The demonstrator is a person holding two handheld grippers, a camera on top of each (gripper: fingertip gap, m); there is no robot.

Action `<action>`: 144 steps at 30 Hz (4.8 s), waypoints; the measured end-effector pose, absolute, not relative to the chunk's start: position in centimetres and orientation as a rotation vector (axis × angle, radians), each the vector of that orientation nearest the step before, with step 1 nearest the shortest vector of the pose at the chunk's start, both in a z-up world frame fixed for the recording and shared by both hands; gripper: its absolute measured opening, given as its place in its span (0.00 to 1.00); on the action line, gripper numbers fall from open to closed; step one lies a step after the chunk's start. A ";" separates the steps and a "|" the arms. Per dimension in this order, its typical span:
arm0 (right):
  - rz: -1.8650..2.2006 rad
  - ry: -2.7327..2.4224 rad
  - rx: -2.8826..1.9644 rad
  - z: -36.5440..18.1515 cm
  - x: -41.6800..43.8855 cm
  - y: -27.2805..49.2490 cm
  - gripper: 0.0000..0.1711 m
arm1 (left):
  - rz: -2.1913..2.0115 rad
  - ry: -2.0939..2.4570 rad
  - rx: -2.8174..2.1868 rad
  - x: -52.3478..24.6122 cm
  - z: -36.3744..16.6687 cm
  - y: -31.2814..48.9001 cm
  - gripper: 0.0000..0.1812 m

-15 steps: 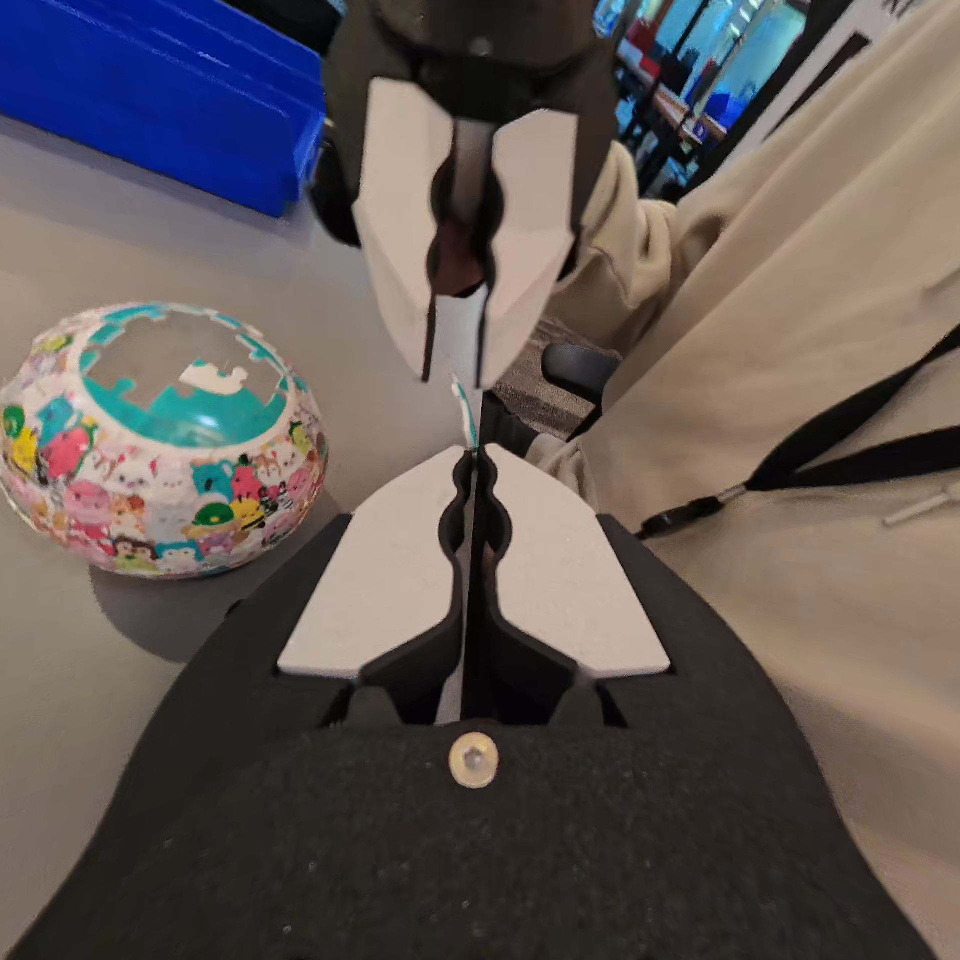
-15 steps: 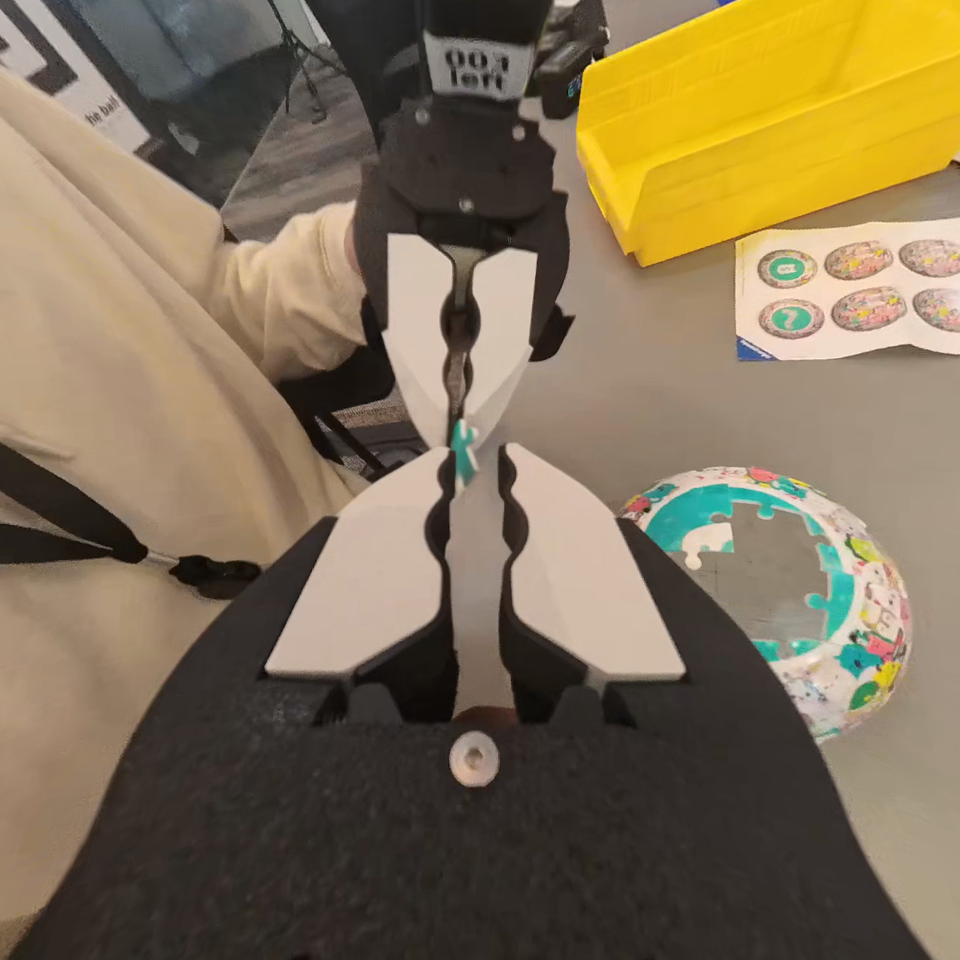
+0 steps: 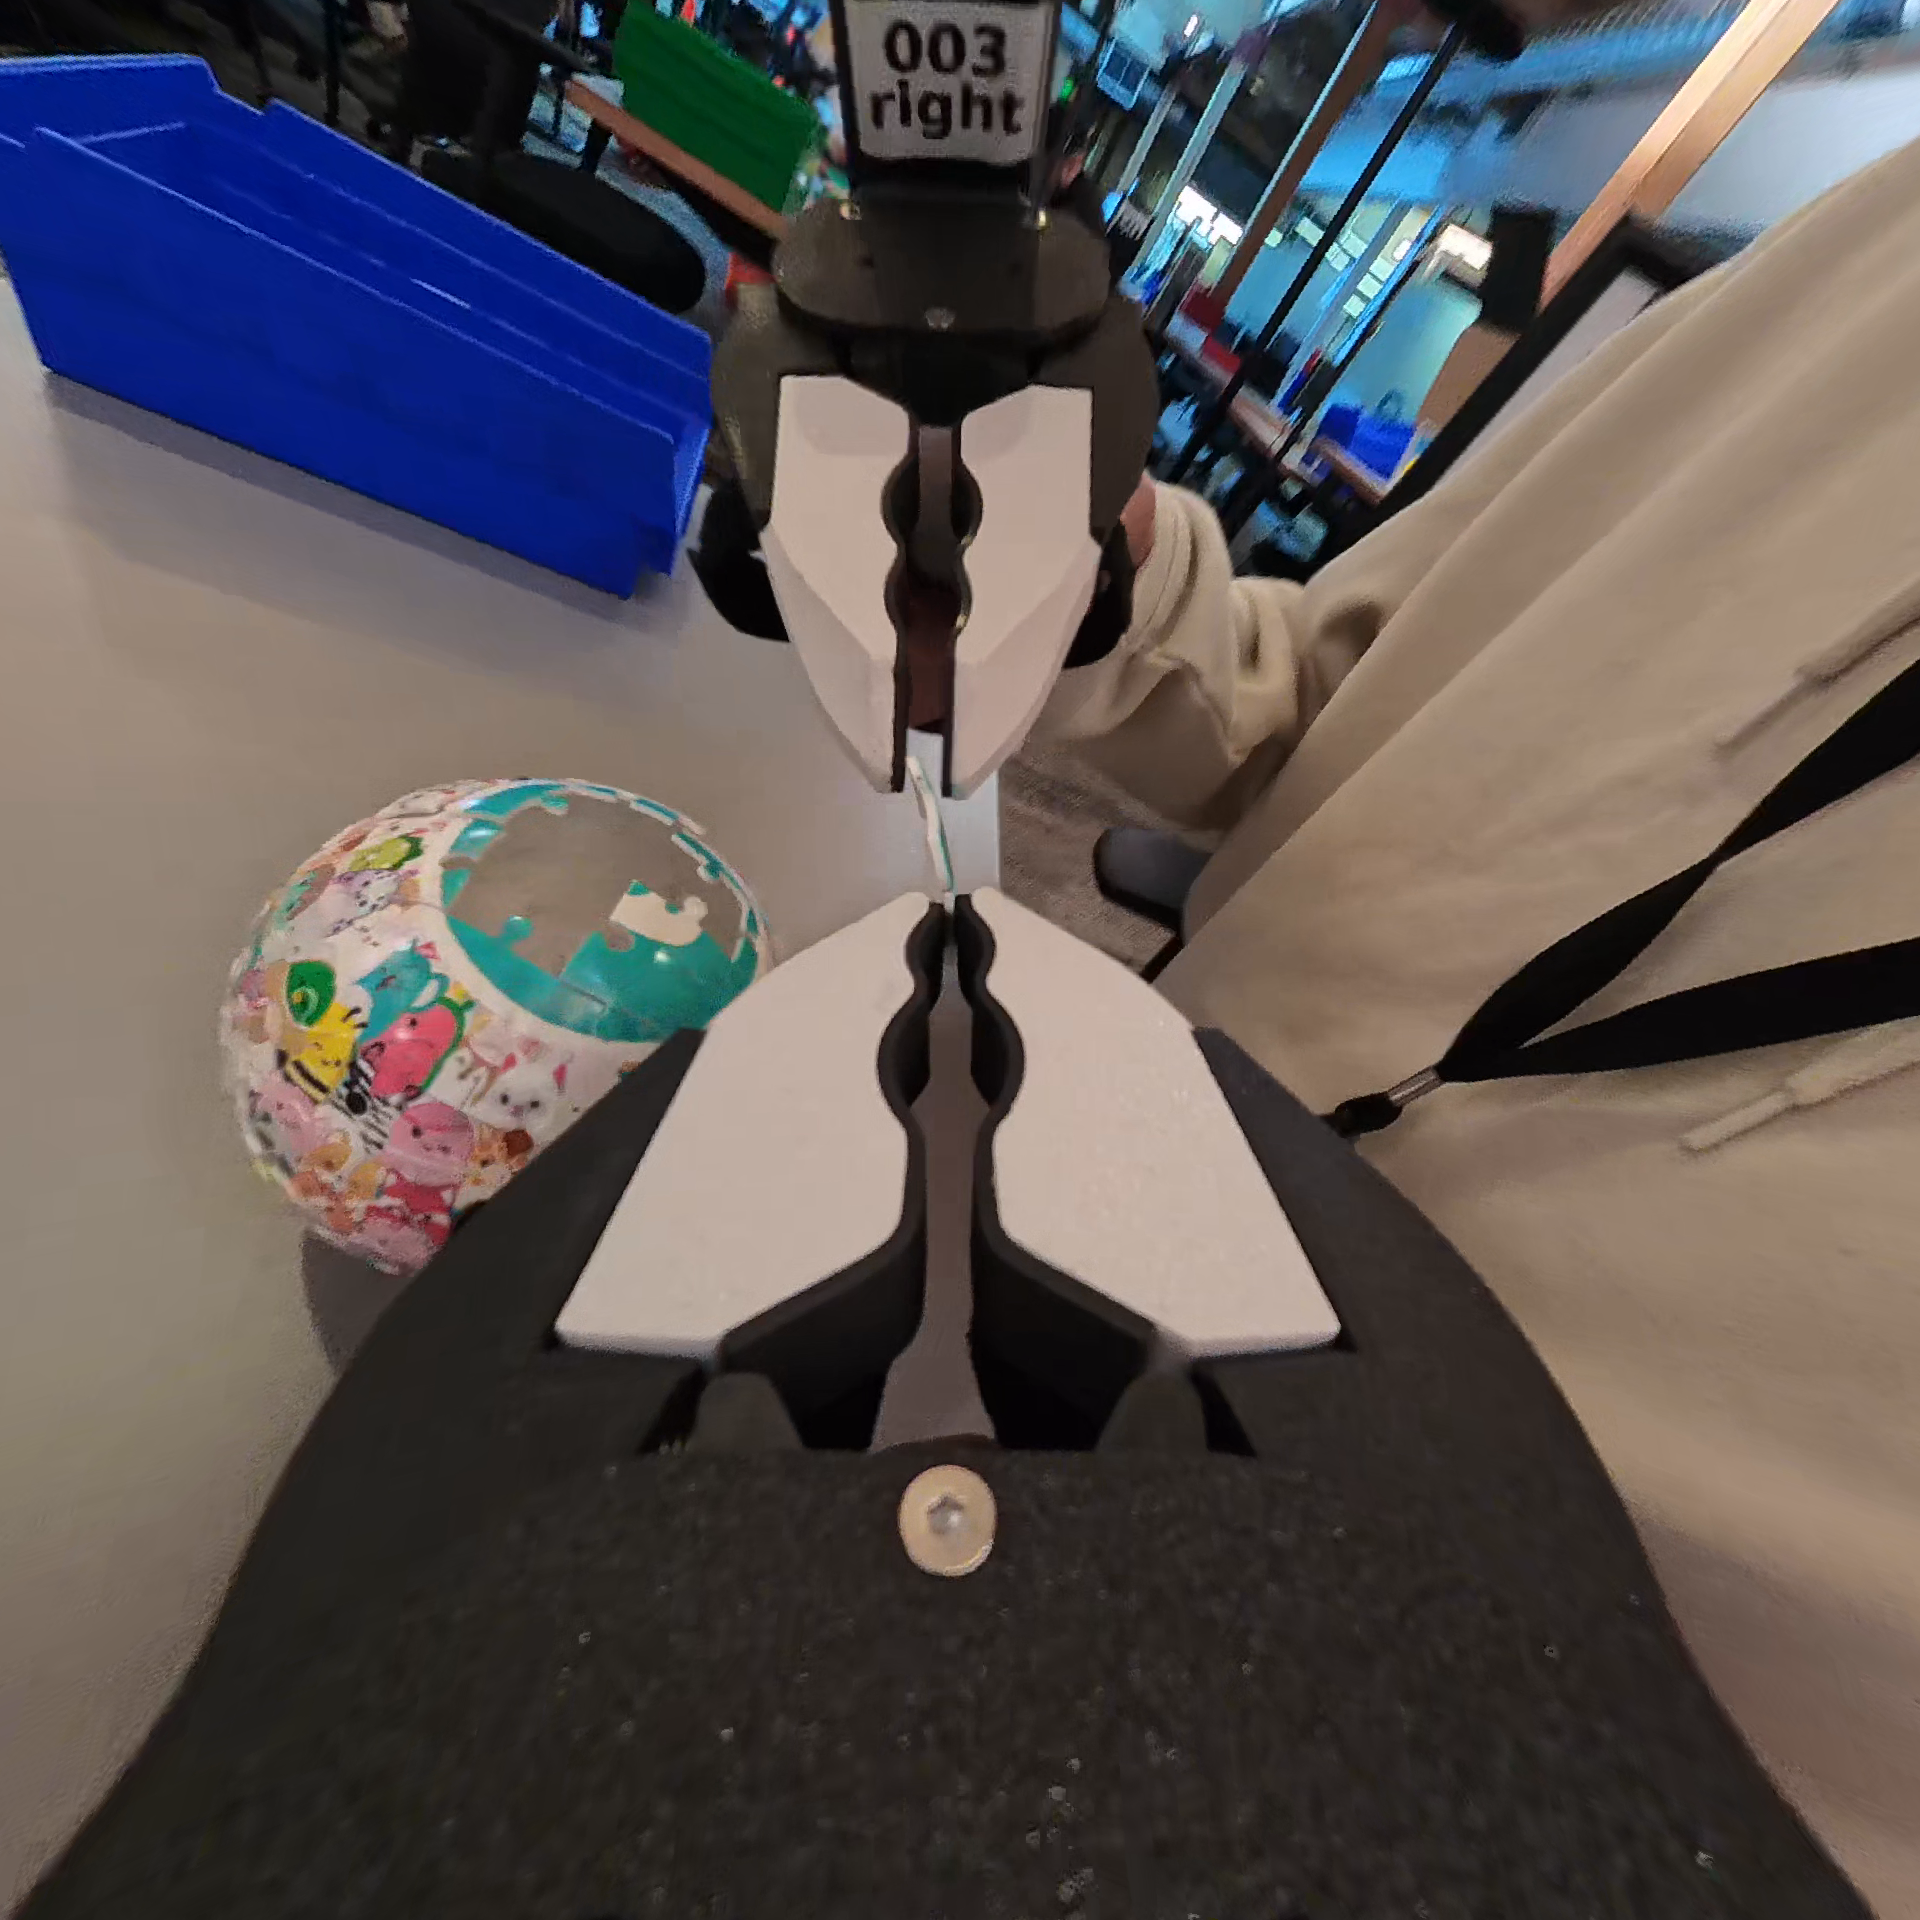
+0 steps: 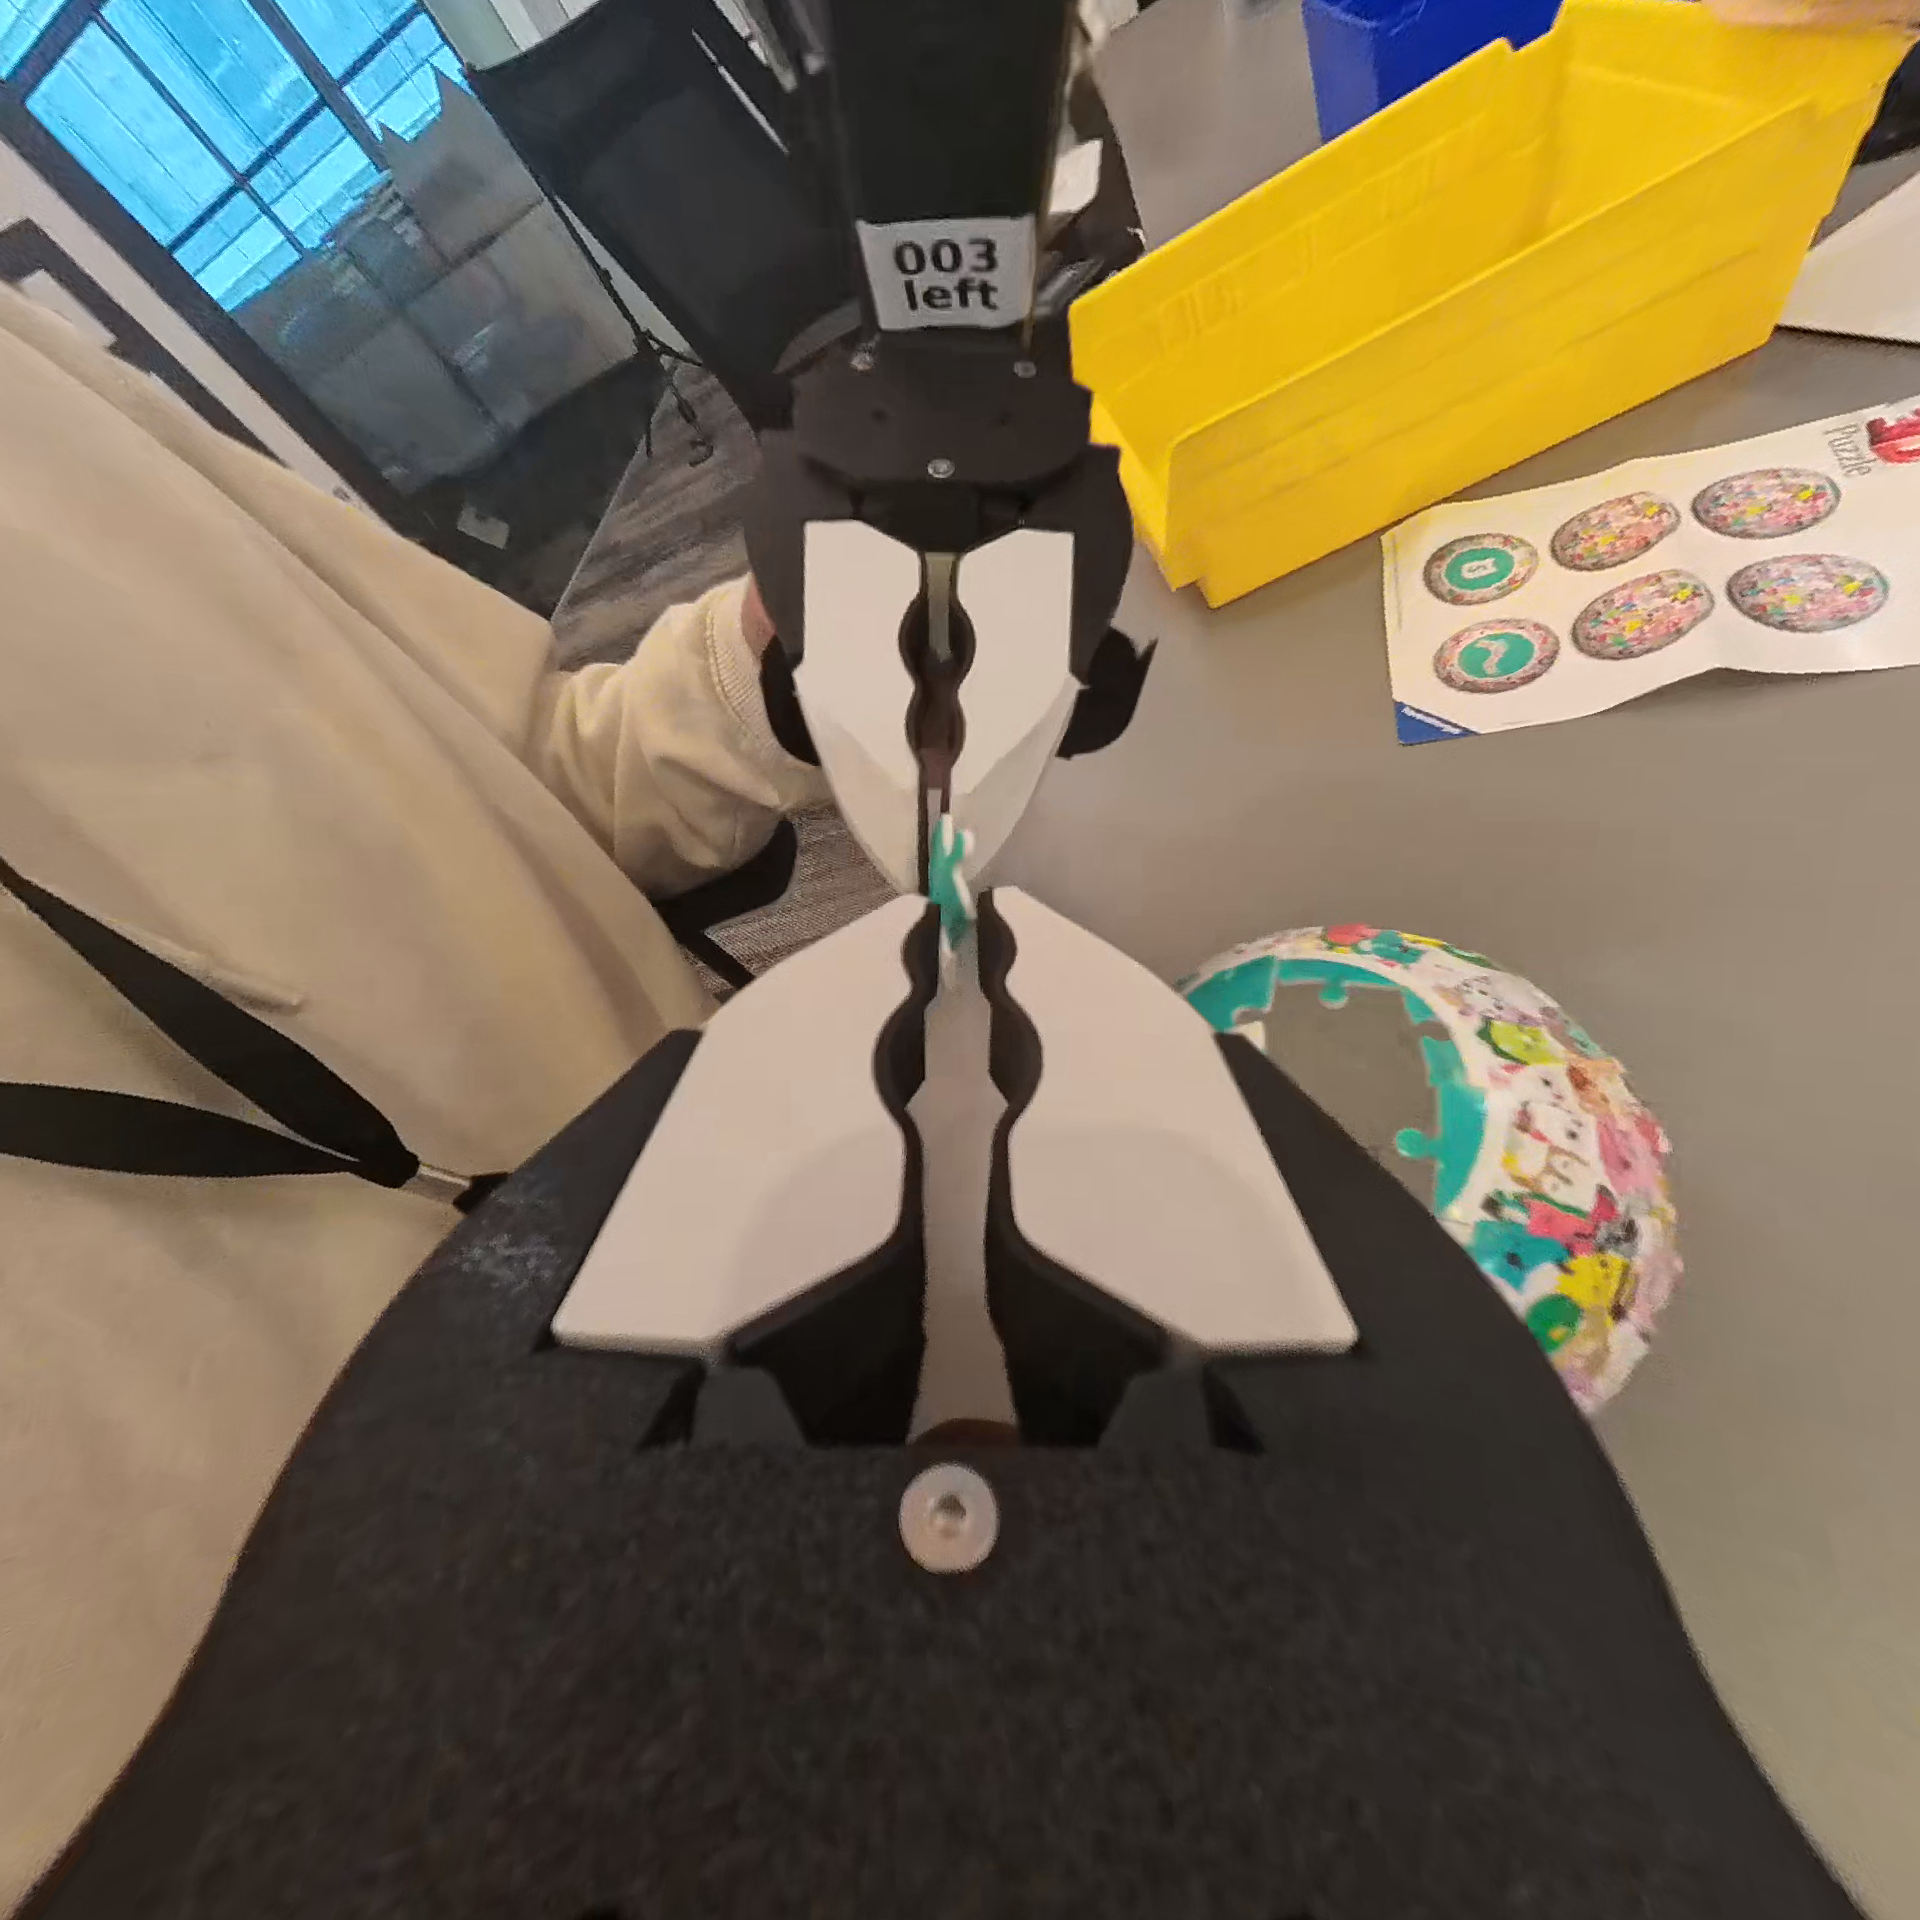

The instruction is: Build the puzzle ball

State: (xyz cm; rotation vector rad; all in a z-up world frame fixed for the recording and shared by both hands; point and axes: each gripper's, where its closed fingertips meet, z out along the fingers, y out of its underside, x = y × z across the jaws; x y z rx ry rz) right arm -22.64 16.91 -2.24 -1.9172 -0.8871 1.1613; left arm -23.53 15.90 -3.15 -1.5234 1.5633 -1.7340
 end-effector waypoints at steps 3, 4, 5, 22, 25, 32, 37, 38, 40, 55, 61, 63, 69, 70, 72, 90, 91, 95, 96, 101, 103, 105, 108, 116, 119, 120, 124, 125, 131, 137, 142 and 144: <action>1.170 -0.863 -1.929 -2.3 -22.0 17.4 0.02 | -1.831 1.529 -1.500 -22.9 -3.2 16.3 0.01; 1.163 -0.859 -1.935 -2.4 -21.7 17.6 0.02 | -1.840 1.524 -1.496 -22.6 -3.2 16.5 0.01; 1.146 -0.849 -1.941 -2.5 -21.5 17.7 0.02 | -1.838 1.523 -1.497 -22.4 -3.4 16.6 0.01; 1.499 -0.281 -2.362 -5.8 -18.9 21.6 0.01 | -1.364 1.546 -1.542 -21.9 -6.6 21.6 0.00; 1.585 -0.278 -2.351 -5.1 -19.1 21.8 0.01 | -1.329 1.576 -1.539 -21.7 -7.0 21.6 0.00; 1.541 -0.351 -2.431 -6.3 -19.5 21.7 0.01 | -1.322 1.575 -1.526 -21.6 -6.9 21.2 0.01; 1.487 -0.396 -2.447 -6.6 -19.3 21.9 0.01 | -1.270 1.600 -1.532 -21.2 -7.4 21.0 0.01; 1.480 -0.407 -2.451 -6.7 -19.3 21.9 0.01 | -1.257 1.603 -1.531 -21.1 -7.4 21.0 0.01; 1.437 -0.425 -2.463 -6.9 -19.2 22.0 0.02 | -1.233 1.606 -1.520 -20.8 -7.3 20.9 0.02; 1.342 -0.522 -2.480 -7.5 -18.8 22.1 0.02 | -1.147 1.610 -1.522 -20.2 -7.3 21.2 0.02; 1.381 -0.514 -2.459 -7.4 -18.9 22.1 0.02 | -1.134 1.614 -1.529 -20.3 -7.6 21.1 0.02; 1.426 -0.493 -2.432 -7.1 -18.9 22.1 0.02 | -1.132 1.612 -1.530 -20.4 -7.6 21.1 0.02; 1.523 -0.427 -2.328 -6.5 -18.8 21.3 0.01 | -1.211 1.550 -1.543 -20.8 -6.9 21.3 0.07; 1.528 -0.411 -2.316 -6.5 -18.8 21.2 0.01 | -1.229 1.535 -1.553 -20.9 -6.9 21.3 0.08; 1.549 -0.368 -2.291 -6.6 -18.7 21.2 0.01 | -1.237 1.519 -1.565 -21.0 -7.0 21.3 0.11; 1.252 -0.723 -2.269 -5.1 -19.6 21.1 0.01 | -1.062 1.596 -1.558 -20.9 -8.6 20.5 0.10; 1.264 -0.716 -2.248 -4.7 -19.7 20.9 0.01 | -1.056 1.594 -1.561 -20.9 -8.6 20.6 0.10; 1.322 -0.578 -2.143 -3.2 -19.4 21.2 0.01 | -1.160 1.516 -1.544 -21.1 -7.0 20.6 0.11; 1.333 -0.553 -2.100 -2.7 -19.4 21.2 0.01 | -1.219 1.486 -1.536 -21.1 -6.2 20.5 0.11; 1.527 -0.352 -1.849 -0.9 -19.9 20.7 0.01 | -1.426 1.335 -1.465 -20.8 -2.9 20.0 0.14; 1.559 -0.243 -1.782 -1.1 -19.6 20.6 0.01 | -1.401 1.332 -1.456 -20.8 -2.7 20.0 0.14; 1.602 -0.174 -1.712 -1.0 -19.7 20.0 0.01 | -1.379 1.332 -1.454 -20.8 -2.5 19.8 0.12; 1.582 -0.109 -1.665 -1.4 -19.7 18.9 0.01 | -1.356 1.344 -1.451 -20.9 -2.4 19.3 0.04; 1.599 -0.052 -1.648 -2.9 -21.8 16.3 0.01 | -1.423 1.331 -1.460 -20.0 -1.7 18.7 0.03; 1.576 -0.036 -1.639 -2.8 -21.6 16.3 0.01 | -1.443 1.311 -1.462 -20.2 -1.4 18.7 0.04; 1.563 -0.023 -1.620 -2.6 -21.3 16.4 0.01 | -1.447 1.285 -1.472 -20.5 -1.3 19.0 0.07; 1.513 -0.046 -1.603 -2.5 -21.0 16.4 0.01 | -1.531 1.248 -1.521 -21.1 -2.0 18.6 0.12; 1.502 -0.070 -1.607 -2.5 -21.3 16.3 0.01 | -1.566 1.252 -1.528 -21.0 -2.2 18.2 0.12; 1.363 -0.206 -1.664 -3.6 -22.9 15.8 0.01 | -1.674 1.251 -1.513 -21.0 -2.3 16.3 0.05; 1.255 -0.256 -1.741 -4.7 -22.8 15.6 0.05 | -1.681 1.299 -1.535 -21.5 -2.8 15.6 0.01; 1.100 -0.313 -1.813 -5.1 -21.1 16.1 0.10 | -1.696 1.282 -1.570 -21.7 -2.8 16.6 0.01; 1.066 -0.353 -1.832 -4.9 -20.7 16.1 0.11 | -1.738 1.268 -1.562 -21.8 -2.5 16.6 0.01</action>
